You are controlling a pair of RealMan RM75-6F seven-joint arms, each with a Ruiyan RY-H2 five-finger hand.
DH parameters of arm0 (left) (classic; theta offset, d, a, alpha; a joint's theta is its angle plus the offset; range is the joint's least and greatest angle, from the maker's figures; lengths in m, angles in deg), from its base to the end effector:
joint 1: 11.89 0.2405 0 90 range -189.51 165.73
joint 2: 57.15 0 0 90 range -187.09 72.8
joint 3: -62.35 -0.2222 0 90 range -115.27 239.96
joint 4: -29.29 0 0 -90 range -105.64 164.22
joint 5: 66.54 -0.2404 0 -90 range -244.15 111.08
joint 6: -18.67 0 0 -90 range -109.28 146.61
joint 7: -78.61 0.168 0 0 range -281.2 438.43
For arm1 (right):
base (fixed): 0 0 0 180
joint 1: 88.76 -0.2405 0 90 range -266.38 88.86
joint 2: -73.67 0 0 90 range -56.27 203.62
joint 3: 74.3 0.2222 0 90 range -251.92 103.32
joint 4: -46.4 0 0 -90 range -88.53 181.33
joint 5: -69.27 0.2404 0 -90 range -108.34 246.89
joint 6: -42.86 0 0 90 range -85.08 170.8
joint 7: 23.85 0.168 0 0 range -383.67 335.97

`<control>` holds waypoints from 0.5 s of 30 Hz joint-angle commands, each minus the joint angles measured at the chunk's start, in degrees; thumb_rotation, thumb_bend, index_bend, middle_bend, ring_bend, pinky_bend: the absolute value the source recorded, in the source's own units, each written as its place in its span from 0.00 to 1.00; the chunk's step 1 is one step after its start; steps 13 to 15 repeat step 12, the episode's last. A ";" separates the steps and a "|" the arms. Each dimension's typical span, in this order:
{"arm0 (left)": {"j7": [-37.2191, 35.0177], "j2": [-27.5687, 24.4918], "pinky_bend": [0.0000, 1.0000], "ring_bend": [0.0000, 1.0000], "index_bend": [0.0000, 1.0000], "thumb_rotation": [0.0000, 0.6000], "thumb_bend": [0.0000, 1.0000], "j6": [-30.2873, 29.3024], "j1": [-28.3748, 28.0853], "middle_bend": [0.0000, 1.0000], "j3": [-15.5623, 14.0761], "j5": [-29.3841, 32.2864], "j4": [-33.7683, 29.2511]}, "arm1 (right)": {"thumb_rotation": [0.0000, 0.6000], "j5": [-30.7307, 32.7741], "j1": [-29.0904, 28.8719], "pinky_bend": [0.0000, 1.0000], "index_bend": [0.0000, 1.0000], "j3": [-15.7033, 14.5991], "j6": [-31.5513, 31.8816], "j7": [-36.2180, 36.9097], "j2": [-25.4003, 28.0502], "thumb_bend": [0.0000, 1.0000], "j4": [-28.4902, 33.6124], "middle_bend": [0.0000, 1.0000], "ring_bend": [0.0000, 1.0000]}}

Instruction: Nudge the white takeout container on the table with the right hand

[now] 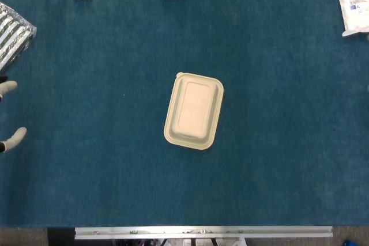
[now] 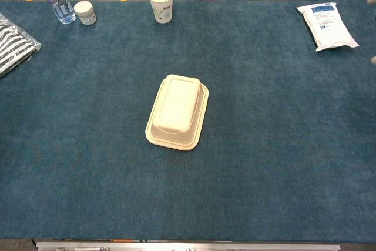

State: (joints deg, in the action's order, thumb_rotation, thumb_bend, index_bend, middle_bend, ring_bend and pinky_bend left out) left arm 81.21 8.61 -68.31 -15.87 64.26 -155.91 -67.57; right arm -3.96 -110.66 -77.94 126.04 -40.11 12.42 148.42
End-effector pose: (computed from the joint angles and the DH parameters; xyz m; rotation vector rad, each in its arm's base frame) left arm -0.2636 0.1947 0.0996 -1.4017 -0.9238 -0.9855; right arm -0.2442 -0.2518 0.1035 1.5231 -0.7859 0.7736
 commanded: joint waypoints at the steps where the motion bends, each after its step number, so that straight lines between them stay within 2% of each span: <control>1: 0.07 0.07 0.11 0.16 0.23 1.00 0.15 0.06 -0.10 0.21 -0.07 -0.12 -0.14 | 1.00 -3.43 5.63 0.29 0.23 -1.65 5.70 2.06 1.81 0.12 -0.49 0.35 0.26; 9: -0.48 -0.17 0.11 0.16 0.23 1.00 0.15 -0.14 -0.32 0.21 -0.23 -0.74 -1.13 | 1.00 -4.80 11.57 0.29 0.23 -1.71 8.94 5.73 2.55 0.12 -2.16 0.35 0.26; 15: -0.21 -0.18 0.11 0.16 0.23 1.00 0.15 -0.03 -0.30 0.21 -0.35 -0.56 -1.28 | 1.00 -5.16 12.48 0.29 0.23 -1.19 8.80 6.29 2.56 0.12 -2.59 0.35 0.26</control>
